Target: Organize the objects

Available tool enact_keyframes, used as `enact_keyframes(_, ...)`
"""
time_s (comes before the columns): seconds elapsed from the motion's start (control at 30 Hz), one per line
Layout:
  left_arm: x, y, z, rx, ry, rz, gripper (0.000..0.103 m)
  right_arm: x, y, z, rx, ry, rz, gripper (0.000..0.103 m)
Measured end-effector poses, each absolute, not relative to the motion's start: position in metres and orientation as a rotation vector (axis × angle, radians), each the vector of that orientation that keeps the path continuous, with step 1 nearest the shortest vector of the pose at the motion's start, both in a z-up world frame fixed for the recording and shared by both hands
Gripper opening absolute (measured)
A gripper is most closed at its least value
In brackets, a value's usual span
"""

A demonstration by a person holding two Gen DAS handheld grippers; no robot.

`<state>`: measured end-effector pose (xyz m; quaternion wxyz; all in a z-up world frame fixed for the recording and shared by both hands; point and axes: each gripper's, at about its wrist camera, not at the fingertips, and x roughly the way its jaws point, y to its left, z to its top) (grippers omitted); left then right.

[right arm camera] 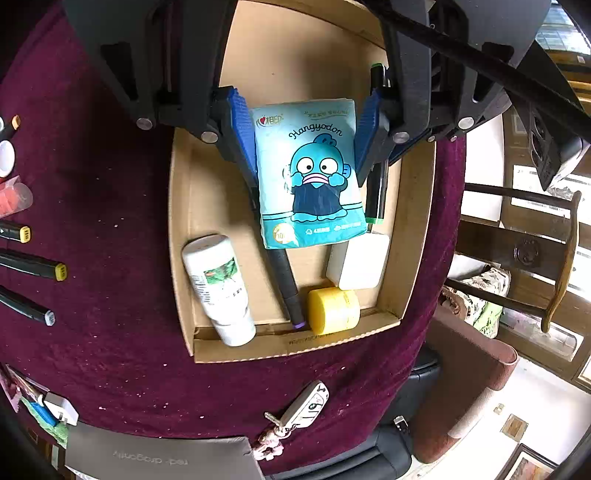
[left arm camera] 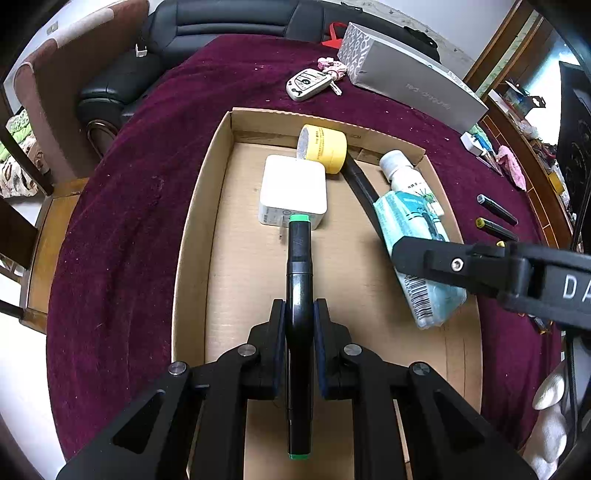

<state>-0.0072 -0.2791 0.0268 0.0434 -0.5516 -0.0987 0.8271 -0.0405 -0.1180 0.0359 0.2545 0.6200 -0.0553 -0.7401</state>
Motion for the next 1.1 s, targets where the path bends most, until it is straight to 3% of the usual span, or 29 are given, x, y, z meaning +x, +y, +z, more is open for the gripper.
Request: enact_keyframes(1.1, -0.025, -0.279, 0.016, -1.693, -0.286, 2.579, 0.012, -0.053, -0.13, 0.011, 1.722, -0.114, -2.038, 0.048)
